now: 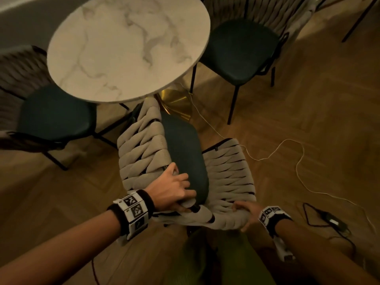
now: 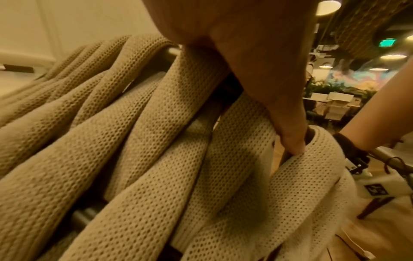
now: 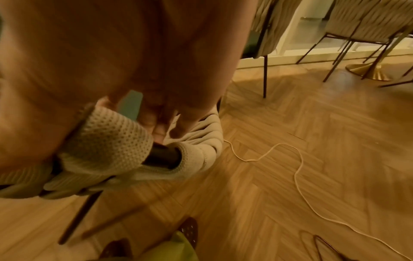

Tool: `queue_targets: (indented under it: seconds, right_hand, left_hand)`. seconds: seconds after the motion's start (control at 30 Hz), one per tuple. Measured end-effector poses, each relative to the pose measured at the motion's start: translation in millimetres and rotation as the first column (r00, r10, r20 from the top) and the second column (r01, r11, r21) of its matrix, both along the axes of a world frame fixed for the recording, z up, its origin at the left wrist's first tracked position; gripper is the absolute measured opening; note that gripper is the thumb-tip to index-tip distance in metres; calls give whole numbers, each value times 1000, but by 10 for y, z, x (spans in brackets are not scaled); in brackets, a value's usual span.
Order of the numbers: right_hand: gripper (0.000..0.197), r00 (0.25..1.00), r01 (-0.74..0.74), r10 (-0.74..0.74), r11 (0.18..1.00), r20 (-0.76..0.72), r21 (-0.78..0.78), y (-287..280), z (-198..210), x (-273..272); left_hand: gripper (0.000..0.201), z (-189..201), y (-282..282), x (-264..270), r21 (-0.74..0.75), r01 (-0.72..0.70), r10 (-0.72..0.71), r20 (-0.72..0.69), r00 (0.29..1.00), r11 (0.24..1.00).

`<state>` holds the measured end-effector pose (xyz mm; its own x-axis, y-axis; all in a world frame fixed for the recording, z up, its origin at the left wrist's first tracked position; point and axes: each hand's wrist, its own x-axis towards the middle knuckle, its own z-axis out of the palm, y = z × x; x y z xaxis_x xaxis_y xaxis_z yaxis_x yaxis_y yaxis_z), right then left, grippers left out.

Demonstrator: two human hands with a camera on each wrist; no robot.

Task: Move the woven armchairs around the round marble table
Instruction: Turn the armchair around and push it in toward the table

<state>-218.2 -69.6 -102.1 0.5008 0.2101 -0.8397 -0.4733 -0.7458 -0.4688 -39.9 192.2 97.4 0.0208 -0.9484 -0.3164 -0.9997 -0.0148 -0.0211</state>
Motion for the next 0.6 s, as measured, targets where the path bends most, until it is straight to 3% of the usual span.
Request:
queue_targets:
  seconds: [0.07,0.17,0.33,0.4,0.5,0.6]
  right_hand:
    - [68,999,49,-50,997,17,57,61,99,15]
    - [82,989,64,-69,997,132,41,55,185,159]
    - [95,954,-89,113,991,278,-99,114,751,576]
    - [82,870,-174,236,968,432,-179,195,950,719]
    - [40,752,-239,374,922,543,-303,340,1101,760]
    - [43,663,-303,524,840,534,-449,536,1193,703]
  left_hand:
    - [39,12,209,-11,-25,-32,32,-2,999,999]
    - [40,29,551,35,-107,-104,101,-29,994,989]
    - [47,92,1096,100,-252,-246,235,-71,969,936]
    - [44,79,1309,93,-325,-282,276,-67,959,903]
    - [36,0,1631,27,-433,-305,309,-65,949,848]
    - [28,-133,1903,-50,-481,-315,334,-48,941,818]
